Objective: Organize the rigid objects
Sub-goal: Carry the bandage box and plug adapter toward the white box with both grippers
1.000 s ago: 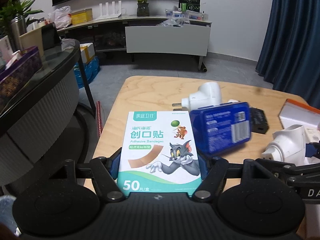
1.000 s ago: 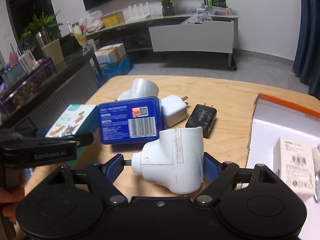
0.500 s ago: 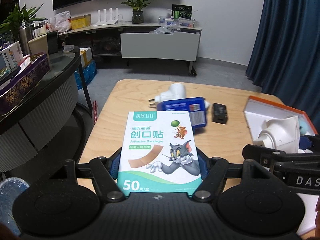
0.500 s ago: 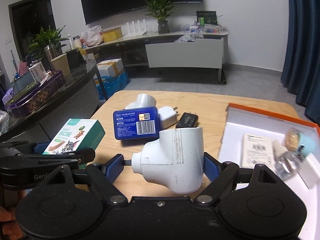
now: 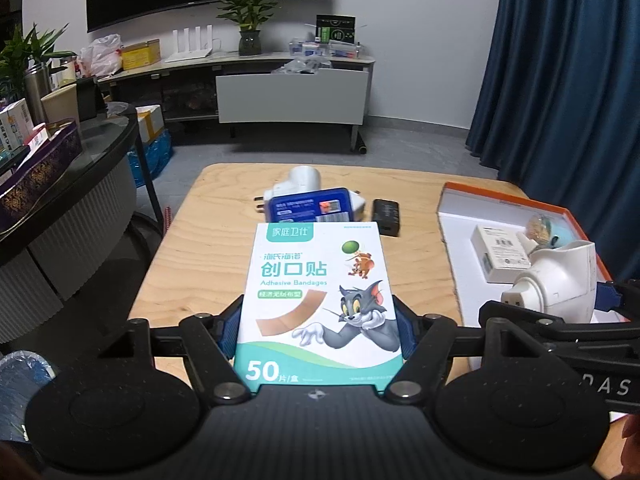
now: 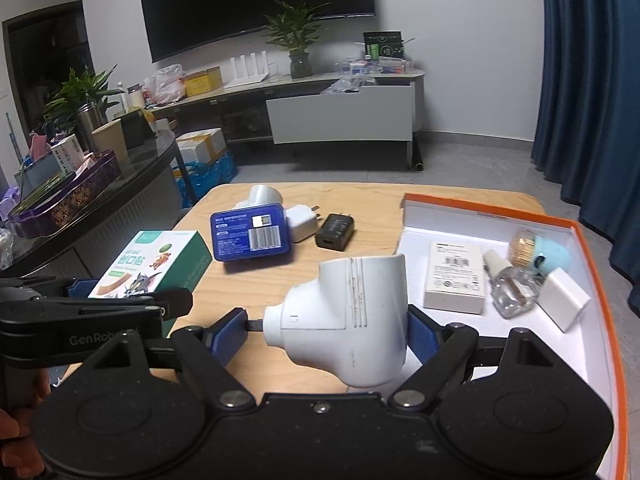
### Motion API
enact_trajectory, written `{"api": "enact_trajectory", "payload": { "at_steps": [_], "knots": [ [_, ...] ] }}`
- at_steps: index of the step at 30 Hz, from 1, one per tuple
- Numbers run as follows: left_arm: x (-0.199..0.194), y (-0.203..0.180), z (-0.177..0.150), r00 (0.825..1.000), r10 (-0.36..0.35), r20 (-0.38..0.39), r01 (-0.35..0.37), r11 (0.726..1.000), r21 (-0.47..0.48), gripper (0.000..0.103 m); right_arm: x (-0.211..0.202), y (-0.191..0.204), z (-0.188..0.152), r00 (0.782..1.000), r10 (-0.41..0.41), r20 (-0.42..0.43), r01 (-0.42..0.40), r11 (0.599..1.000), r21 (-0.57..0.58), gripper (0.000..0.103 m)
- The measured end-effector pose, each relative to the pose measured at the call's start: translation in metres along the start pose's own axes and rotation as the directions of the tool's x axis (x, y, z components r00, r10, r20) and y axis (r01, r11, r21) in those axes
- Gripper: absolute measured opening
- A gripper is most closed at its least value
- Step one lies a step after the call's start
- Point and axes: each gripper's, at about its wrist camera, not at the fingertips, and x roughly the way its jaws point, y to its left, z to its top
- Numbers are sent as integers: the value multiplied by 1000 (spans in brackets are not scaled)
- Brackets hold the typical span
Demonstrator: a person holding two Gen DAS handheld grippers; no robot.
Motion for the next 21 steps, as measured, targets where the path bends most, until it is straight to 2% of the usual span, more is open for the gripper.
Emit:
{"api": "enact_trajectory", "payload": {
  "at_steps": [21],
  "knots": [
    [-12,-37,-7,998,-70,-5,70,996,51,71,-29,-32,-13,997,-70,22,68,996,55,98]
  ]
}}
